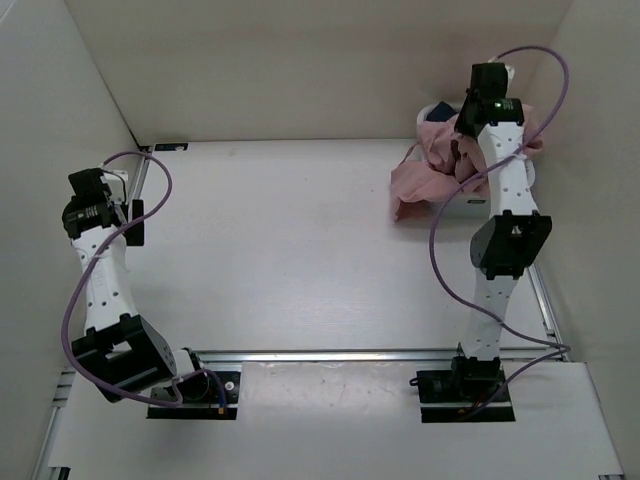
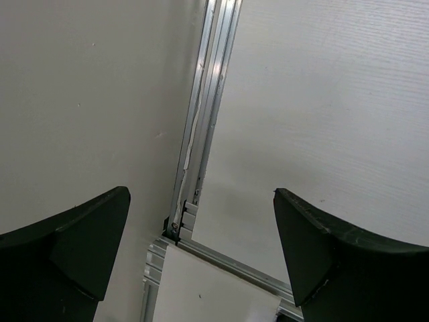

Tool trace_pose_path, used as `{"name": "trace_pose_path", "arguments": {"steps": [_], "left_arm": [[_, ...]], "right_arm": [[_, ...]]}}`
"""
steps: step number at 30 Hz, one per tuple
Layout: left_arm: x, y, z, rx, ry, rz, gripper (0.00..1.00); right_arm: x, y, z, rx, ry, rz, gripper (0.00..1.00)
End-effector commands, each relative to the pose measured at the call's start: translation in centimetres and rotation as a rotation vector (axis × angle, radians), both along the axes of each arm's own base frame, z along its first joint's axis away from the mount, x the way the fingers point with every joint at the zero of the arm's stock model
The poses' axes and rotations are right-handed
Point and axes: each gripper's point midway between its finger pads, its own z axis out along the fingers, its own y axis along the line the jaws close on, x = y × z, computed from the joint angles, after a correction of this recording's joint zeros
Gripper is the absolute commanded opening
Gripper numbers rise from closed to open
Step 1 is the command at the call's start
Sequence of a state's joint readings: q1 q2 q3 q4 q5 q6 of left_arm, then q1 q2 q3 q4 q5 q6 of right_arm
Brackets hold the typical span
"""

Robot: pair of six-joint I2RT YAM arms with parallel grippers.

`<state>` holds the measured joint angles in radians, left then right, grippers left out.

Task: Fold and stack the trousers
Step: Grab the trousers from the pile

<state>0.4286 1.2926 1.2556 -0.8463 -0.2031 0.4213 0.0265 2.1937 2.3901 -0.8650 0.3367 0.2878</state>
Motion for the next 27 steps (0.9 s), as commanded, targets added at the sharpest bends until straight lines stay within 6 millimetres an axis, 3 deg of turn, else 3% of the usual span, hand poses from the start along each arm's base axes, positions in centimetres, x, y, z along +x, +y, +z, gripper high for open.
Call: {"name": "trace_pose_path", "arguments": {"steps": [1, 2, 3, 4, 5, 6, 7, 8, 9, 11, 12, 15, 17, 18, 19, 20, 21, 22, 23, 24, 25, 26, 27], "left_arm": [[0.5, 0.6, 1.0, 0.018, -0.01, 0.008, 1.0], [1.1, 0.4, 1.1, 0.004, -0.022, -0.008, 1.0], [1.5, 0.3, 1.1, -0.014, -0.034, -0.006, 1.0], [2.0, -0.2, 1.3, -0.045, -0.062, -0.015, 1.0], [2.4, -0.5, 1.1, -0.068, -0.067, -0.022, 1.0], [2.9, -0.7, 1.3, -0.084, -0.082, -0.029, 1.0], [3.5, -1.6, 1.7, -0.114, -0.101, -0.058, 1.0], [3.6, -1.9, 1.6, -0.133, -0.111, -0.058, 1.0], [4.0, -1.9, 2.5, -0.135, -0.137, -0.06, 1.0], [4.3, -2.0, 3.2, -0.149, -0.154, -0.053, 1.0], [4.6, -2.2, 4.4, -0.154, -0.183, -0.058, 1.0], [5.3, -2.5, 5.8, -0.163, -0.216, -0.083, 1.0], [5.8, -2.3, 7.3, -0.147, -0.249, -0.088, 1.0], [6.0, -2.2, 8.4, -0.135, -0.273, -0.091, 1.0], [5.9, -2.3, 8.3, -0.139, -0.265, -0.09, 1.0], [6.0, -2.2, 9.1, -0.129, -0.284, -0.093, 1.0], [5.8, -2.2, 9.0, -0.127, -0.271, -0.099, 1.0], [6.0, -2.3, 9.5, -0.118, -0.278, -0.117, 1.0], [6.0, -2.2, 9.5, -0.112, -0.274, -0.123, 1.0], [5.7, -2.3, 9.4, -0.105, -0.268, -0.132, 1.0], [5.8, -2.5, 9.0, -0.093, -0.249, -0.158, 1.0], [5.2, -2.7, 8.1, -0.096, -0.219, -0.166, 1.0], [4.9, -2.8, 7.7, -0.091, -0.206, -0.176, 1.0]], "right_arm": [[-5.6, 5.0, 20.1, 0.087, -0.449, 0.123, 0.0], [-6.8, 7.5, 22.1, 0.126, -0.49, 0.208, 0.0], [-9.3, 8.5, 25.8, 0.131, -0.579, 0.254, 0.0], [-10.7, 9.8, 27.7, 0.139, -0.626, 0.301, 0.0], [-12.7, 13.6, 29.7, 0.17, -0.678, 0.407, 0.0], [-15.4, 15.6, 33.6, 0.201, -0.803, 0.497, 0.0], [-20.9, 20.3, 37.1, 0.287, -0.9, 0.716, 0.0], [-23.1, 22.4, 38.4, 0.361, -0.952, 0.795, 0.0], [-23.4, 24.8, 38.8, 0.426, -1.02, 0.84, 0.0], [-27.6, 28.2, 40.4, 0.577, -1.096, 0.927, 0.0], [-28.7, 27.9, 41.9, 0.68, -1.145, 0.88, 0.0], [-27.9, 30.1, 39.6, 0.887, -1.012, 0.758, 0.0], [-26.3, 31.0, 36.7, 0.98, -0.909, 0.673, 0.0], [-24.9, 32.5, 32.0, 1.072, -0.743, 0.581, 0.0], [-24.1, 33.0, 29.9, 1.113, -0.685, 0.52, 0.0], [-23.6, 33.0, 26.3, 1.111, -0.58, 0.439, 0.0], [-22.6, 33.4, 20.5, 1.124, -0.444, 0.312, 0.0], [-22.1, 33.0, 16.9, 1.111, -0.357, 0.231, 0.0], [-21.7, 30.7, 11.8, 1.045, -0.237, 0.098, 0.0], [-21.6, 29.5, 8.2, 1.025, -0.156, 0.007, 0.05], [-20.1, 26.9, 5.0, 1.018, -0.121, -0.099, 0.16], [-20.7, 25.1, -1.4, 0.944, -0.017, -0.135, 0.32], [-20.4, 25.2, -3.4, 0.962, 0.057, -0.078, 0.67]]}}
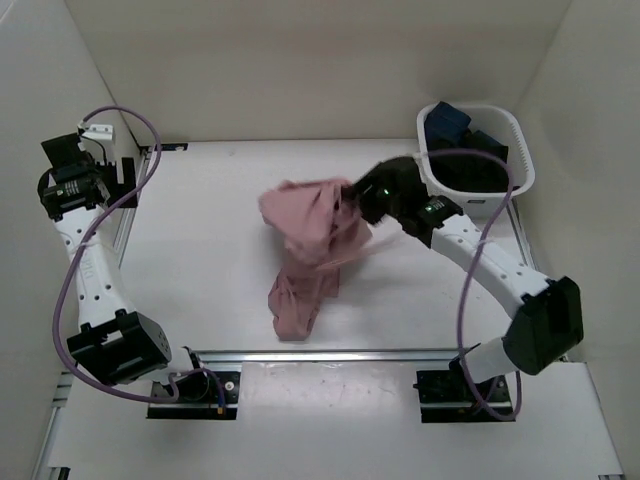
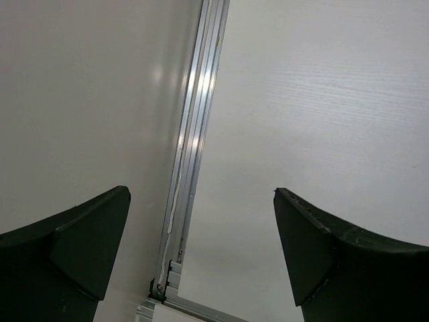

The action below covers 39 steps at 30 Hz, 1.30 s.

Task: Fold and stack the trousers
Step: Grab the trousers from the pile, then flatten the trousers out

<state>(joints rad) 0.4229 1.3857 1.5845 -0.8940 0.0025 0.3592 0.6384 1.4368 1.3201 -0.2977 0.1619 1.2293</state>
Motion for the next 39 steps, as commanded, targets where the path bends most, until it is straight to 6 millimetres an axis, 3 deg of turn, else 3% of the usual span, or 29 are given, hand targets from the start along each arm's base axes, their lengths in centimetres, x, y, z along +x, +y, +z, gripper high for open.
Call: {"name": "trace_pose_path", "arguments": {"steps": [1, 2, 3, 5, 6, 7, 8, 9, 10, 11, 12, 15, 19, 20, 22, 23, 24, 25, 26, 28, 29, 31, 32, 33, 34, 35, 36, 37, 39], "left_arm": [[-1.2, -1.1, -1.7, 0.008, 0.067, -0.071, 1.0], [-1.5, -1.4, -2.1, 0.022, 0.084, -0.084, 1.0], [-2.3, -1.7, -3.5, 0.005, 0.119, -0.086, 1.0], [-3.0, -1.9, -4.6, 0.018, 0.153, -0.109, 1.0], [-3.8, -2.2, -5.8, 0.016, 0.181, -0.12, 1.0], [-4.2, -2.4, -6.3, 0.014, 0.192, -0.135, 1.0], [-4.4, -2.9, -6.9, 0.016, 0.206, -0.154, 1.0], [-5.2, -4.2, -8.8, -0.018, 0.253, -0.189, 1.0], [-5.3, -4.5, -9.3, -0.026, 0.262, -0.206, 1.0], [-5.8, -5.6, -9.7, -0.046, 0.283, -0.235, 1.0], [-6.1, -6.3, -10.3, -0.07, 0.301, -0.259, 1.0], [-7.1, -8.5, -11.8, -0.128, 0.327, -0.322, 1.0], [-7.8, -9.2, -13.2, -0.166, 0.349, -0.317, 1.0], [-7.9, -9.4, -13.6, -0.176, 0.354, -0.322, 1.0], [-8.2, -9.6, -13.9, -0.187, 0.362, -0.315, 1.0], [-8.4, -9.4, -14.2, -0.182, 0.375, -0.306, 1.0], [-8.2, -9.3, -14.2, -0.184, 0.364, -0.298, 1.0], [-8.2, -9.2, -14.2, -0.177, 0.367, -0.291, 1.0], [-8.2, -9.2, -14.2, -0.182, 0.366, -0.284, 1.0], [-8.0, -9.0, -14.1, -0.178, 0.358, -0.27, 1.0], [-8.0, -9.0, -14.1, -0.178, 0.358, -0.27, 1.0], [-8.1, -9.1, -13.9, -0.18, 0.348, -0.263, 1.0], [-8.1, -9.1, -13.9, -0.187, 0.346, -0.255, 1.0], [-8.1, -9.1, -13.9, -0.187, 0.346, -0.255, 1.0], [-8.1, -9.1, -13.9, -0.187, 0.346, -0.255, 1.0], [-8.1, -9.1, -13.9, -0.187, 0.346, -0.255, 1.0], [-8.1, -9.1, -13.9, -0.187, 0.346, -0.255, 1.0], [-8.2, -8.8, -13.9, -0.17, 0.352, -0.255, 1.0], [-8.1, -8.3, -13.5, -0.141, 0.353, -0.246, 1.0]], "right_arm": [[1.7, -8.3, -9.2, -0.029, 0.291, -0.149, 0.75], [1.5, -9.6, -14.3, -0.219, 0.361, -0.018, 0.8], [0.8, -10.5, -13.6, -0.3, 0.449, 0.079, 0.84], [-0.1, -10.8, -14.9, -0.523, 0.454, 0.341, 0.85], [-1.2, -11.4, -14.3, -0.617, 0.47, 0.374, 0.86], [-1.6, -10.4, -13.2, -0.702, 0.406, 0.396, 0.86], [-2.0, -10.5, -11.2, -0.742, 0.324, 0.381, 0.86], [-3.4, -9.0, -8.8, -0.763, 0.18, 0.379, 0.86], [-3.5, -9.0, -8.8, -0.763, 0.179, 0.379, 0.86], [-4.0, -6.6, -7.7, -0.734, 0.078, 0.411, 0.84], [-4.7, -6.3, -6.1, -0.725, 0.005, 0.389, 0.8], [-7.1, -3.6, -7.3, -0.765, -0.053, 0.467, 0.77], [-9.5, 2.2, -10.3, -0.788, -0.011, 0.715, 0.95], [-9.7, 3.5, -12.5, -0.806, 0.037, 0.76, 0.99], [-9.8, 6.5, -12.3, -0.758, 0.02, 0.82, 0.99], [-9.9, 7.5, -14.5, -0.779, 0.056, 0.859, 0.99], [-10.2, 8.3, -15.2, -0.788, 0.063, 0.891, 0.99], [-10.3, 9.4, -14.4, -0.8, 0.051, 0.92, 0.99], [-10.2, 9.8, -16.5, -0.857, 0.082, 0.958, 0.99], [-10.5, 10.1, -17.3, -0.913, 0.117, 0.986, 0.99], [-9.8, 10.7, -18.0, -0.93, 0.13, 0.983, 0.98], [-9.8, 10.8, -18.7, -0.949, 0.162, 0.993, 0.82], [-9.7, 10.9, -18.6, -0.952, 0.169, 0.996, 0.45], [-9.6, 11.1, -17.7, -0.94, 0.148, 0.989, 0.24], [-9.9, 11.6, -14.9, -0.909, 0.084, 0.982, 0.09], [-10.2, 12.1, -12.8, -0.893, 0.026, 0.989, 0.0], [-10.4, 12.4, -10.5, -0.855, -0.031, 1.008, 0.0], [-11.0, 13.6, -6.3, -0.796, -0.153, 1.043, 0.0], [-13.1, 13.9, 2.5, -0.618, -0.341, 1.068, 0.0]]}}
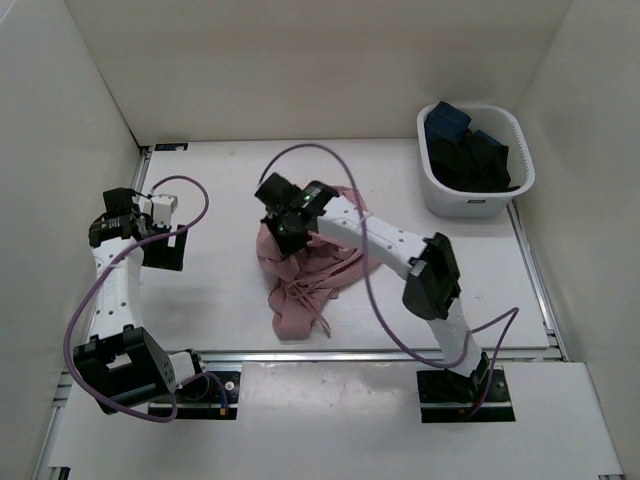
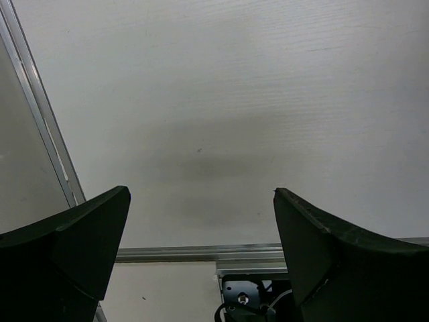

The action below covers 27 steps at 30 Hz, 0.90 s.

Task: Fold and stack the trousers
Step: Flatten the trousers out

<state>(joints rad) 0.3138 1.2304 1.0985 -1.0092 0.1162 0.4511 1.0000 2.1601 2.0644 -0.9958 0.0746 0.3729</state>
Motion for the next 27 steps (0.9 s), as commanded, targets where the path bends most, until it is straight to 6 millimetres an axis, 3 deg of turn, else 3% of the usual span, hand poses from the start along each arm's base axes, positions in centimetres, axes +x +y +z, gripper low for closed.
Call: {"name": "trace_pose_path", "arguments": {"steps": [1, 2, 3, 4, 5, 6, 7, 8, 12, 13, 14, 15, 17, 20, 22, 23, 24, 25, 26, 27], "left_arm": [[0.4, 0.5, 1.4, 0.044, -0.052, -0.007, 1.0], [0.8, 0.9, 1.6, 0.058, -0.05, -0.01, 1.0], [1.1, 1.0, 1.8, 0.058, -0.052, -0.01, 1.0], [1.4, 1.1, 1.9, 0.059, -0.053, -0.01, 1.0], [1.9, 1.4, 2.3, 0.068, -0.056, -0.005, 1.0], [2.3, 1.6, 2.6, 0.07, -0.062, -0.005, 1.0], [2.7, 1.7, 2.8, 0.072, -0.066, -0.005, 1.0], [3.1, 1.8, 3.2, 0.074, -0.074, -0.005, 1.0], [4.8, 2.5, 4.5, 0.091, -0.087, -0.026, 1.0], [4.9, 2.5, 4.8, 0.094, -0.095, -0.025, 1.0], [5.1, 2.5, 4.6, 0.089, -0.081, -0.026, 1.0], [5.3, 2.7, 4.6, 0.094, -0.08, -0.034, 1.0], [5.9, 2.8, 4.7, 0.092, -0.073, -0.034, 1.0], [6.9, 2.2, 5.0, 0.06, -0.082, -0.051, 1.0], [7.4, 1.0, 5.1, 0.036, -0.081, -0.08, 1.0], [7.4, 0.2, 4.6, 0.027, -0.058, -0.102, 1.0], [7.3, -0.5, 4.5, 0.039, -0.043, -0.122, 1.0], [7.4, -2.4, 4.1, 0.059, -0.025, -0.182, 1.0], [7.4, -3.6, 3.6, 0.066, -0.01, -0.218, 1.0], [7.2, -4.8, 3.2, 0.072, 0.005, -0.246, 1.0]], "right_arm": [[-4.1, 1.2, 21.2, 0.492, -0.187, 0.196, 0.0], [-5.3, -0.8, 26.7, 0.62, -0.243, 0.197, 0.0], [-5.3, -1.6, 29.5, 0.705, -0.293, 0.18, 0.0], [-5.8, -4.8, 33.5, 0.794, -0.366, 0.131, 0.0], [-5.6, -6.1, 34.6, 0.838, -0.366, 0.06, 0.0], [-4.9, -6.8, 34.2, 0.855, -0.368, 0.006, 0.0], [-5.0, -9.1, 36.0, 0.911, -0.399, -0.04, 0.0], [-5.4, -9.5, 36.5, 0.949, -0.374, -0.057, 0.0], [-7.8, -10.6, 41.7, 1.108, -0.394, 0.026, 0.0], [-7.5, -10.9, 42.2, 1.103, -0.41, 0.0, 0.0], [-7.6, -12.3, 44.4, 1.127, -0.476, -0.023, 0.0], [-6.5, -13.1, 44.5, 1.107, -0.519, -0.078, 0.0], [-3.2, -14.7, 43.0, 1.005, -0.597, -0.261, 0.0], [1.3, -15.3, 37.1, 0.781, -0.613, -0.432, 0.0], [4.6, -15.1, 31.6, 0.65, -0.559, -0.511, 0.0], [5.7, -14.7, 30.2, 0.634, -0.536, -0.511, 0.04], [8.4, -15.3, 27.3, 0.57, -0.497, -0.553, 0.07], [10.0, -15.7, 25.5, 0.56, -0.449, -0.589, 0.08], [11.5, -16.0, 22.4, 0.542, -0.367, -0.61, 0.08], [14.1, -17.8, 18.6, 0.528, -0.242, -0.663, 0.13]]}}
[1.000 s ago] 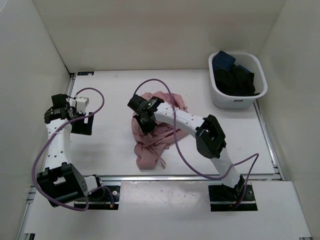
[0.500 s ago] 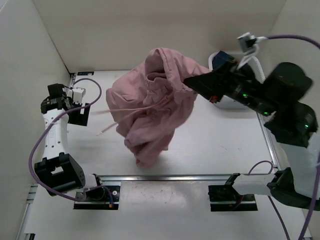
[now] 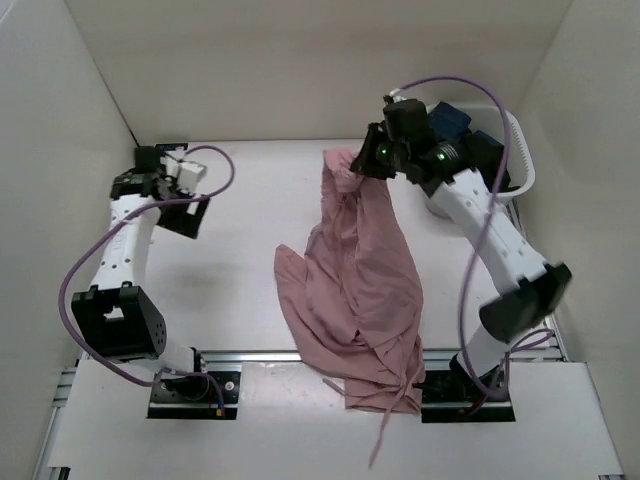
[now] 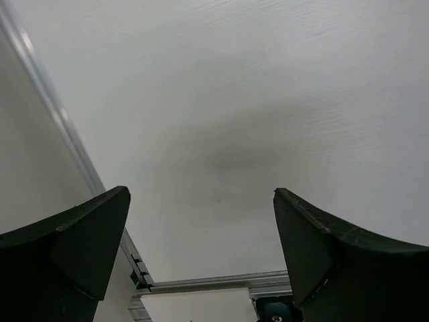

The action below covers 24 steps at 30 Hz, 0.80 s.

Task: Fold and stack the trousers
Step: Flatten the trousers out

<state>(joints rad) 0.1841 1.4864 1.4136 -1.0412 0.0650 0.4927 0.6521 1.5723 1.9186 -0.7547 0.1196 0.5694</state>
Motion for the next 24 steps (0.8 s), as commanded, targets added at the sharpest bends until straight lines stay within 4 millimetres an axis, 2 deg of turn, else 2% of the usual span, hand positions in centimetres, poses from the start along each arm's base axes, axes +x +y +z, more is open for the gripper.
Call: {"name": "trace_pose_path", "arguments": {"steps": [1, 2, 3, 4, 5, 6, 7, 8, 9, 10, 13, 14, 16, 17, 18, 20, 21, 22, 24], "left_arm": [[-0.7, -4.7, -0.1, 0.022, 0.028, -0.121, 1.0], [-1.2, -7.1, -0.7, 0.029, 0.044, -0.187, 1.0], [-1.5, -8.1, -1.1, 0.034, 0.058, -0.213, 1.0], [-2.5, -11.1, -2.1, 0.032, 0.087, -0.301, 1.0], [-3.5, -12.1, -3.0, 0.03, 0.115, -0.328, 1.0], [-4.2, -13.2, -3.7, 0.023, 0.137, -0.369, 1.0], [-5.2, -14.6, -4.5, 0.0, 0.164, -0.42, 1.0], [-7.1, -16.4, -5.7, 0.003, 0.207, -0.498, 1.0], [-7.3, -17.4, -6.3, 0.006, 0.201, -0.536, 1.0], [-8.7, -19.0, -7.2, 0.007, 0.215, -0.607, 1.0], [-9.7, -22.5, -7.7, -0.036, 0.207, -0.724, 1.0], [-10.6, -24.4, -8.3, -0.055, 0.225, -0.788, 1.0], [-10.9, -26.0, -8.9, -0.059, 0.212, -0.848, 1.0], [-10.4, -27.1, -9.0, -0.054, 0.179, -0.879, 1.0], [-11.6, -28.2, -10.1, -0.043, 0.2, -0.931, 1.0], [-12.1, -29.1, -11.4, -0.002, 0.189, -1.001, 1.0], [-12.9, -29.5, -13.0, 0.032, 0.193, -1.045, 1.0], [-13.2, -29.6, -13.8, 0.055, 0.192, -1.058, 1.0], [-13.7, -29.2, -15.6, 0.113, 0.201, -1.082, 1.0]], "right_arm": [[6.2, -4.8, -8.2, 0.06, 0.265, -0.119, 0.18], [7.9, -7.0, -10.2, 0.091, 0.325, -0.142, 0.27], [8.9, -7.1, -13.3, 0.079, 0.397, -0.115, 0.58], [9.0, -8.3, -15.7, -0.027, 0.446, -0.079, 0.73], [8.1, -9.1, -17.3, -0.093, 0.51, -0.077, 0.77], [7.8, -9.1, -16.9, -0.128, 0.49, -0.063, 0.81], [6.8, -9.3, -17.9, -0.171, 0.499, -0.047, 0.84], [5.8, -9.0, -16.7, -0.173, 0.457, -0.039, 0.88], [5.7, -9.0, -16.6, -0.164, 0.431, -0.039, 0.96], [4.0, -9.6, -17.3, -0.17, 0.448, -0.039, 0.97], [2.2, -10.1, -18.4, -0.164, 0.455, -0.046, 0.99], [0.9, -10.3, -19.7, -0.156, 0.476, -0.043, 0.99], [-0.6, -10.3, -21.2, -0.155, 0.52, -0.05, 0.99], [-1.4, -10.1, -21.8, -0.159, 0.54, -0.045, 0.99], [-2.2, -10.8, -23.5, -0.186, 0.581, -0.078, 0.99], [-3.3, -10.5, -24.7, -0.214, 0.609, -0.077, 0.99], [-3.5, -10.5, -25.0, -0.224, 0.617, -0.093, 0.99], [-4.5, -10.8, -25.5, -0.265, 0.646, -0.109, 0.98], [-5.0, -12.6, -26.7, -0.333, 0.673, -0.191, 0.98]]}}
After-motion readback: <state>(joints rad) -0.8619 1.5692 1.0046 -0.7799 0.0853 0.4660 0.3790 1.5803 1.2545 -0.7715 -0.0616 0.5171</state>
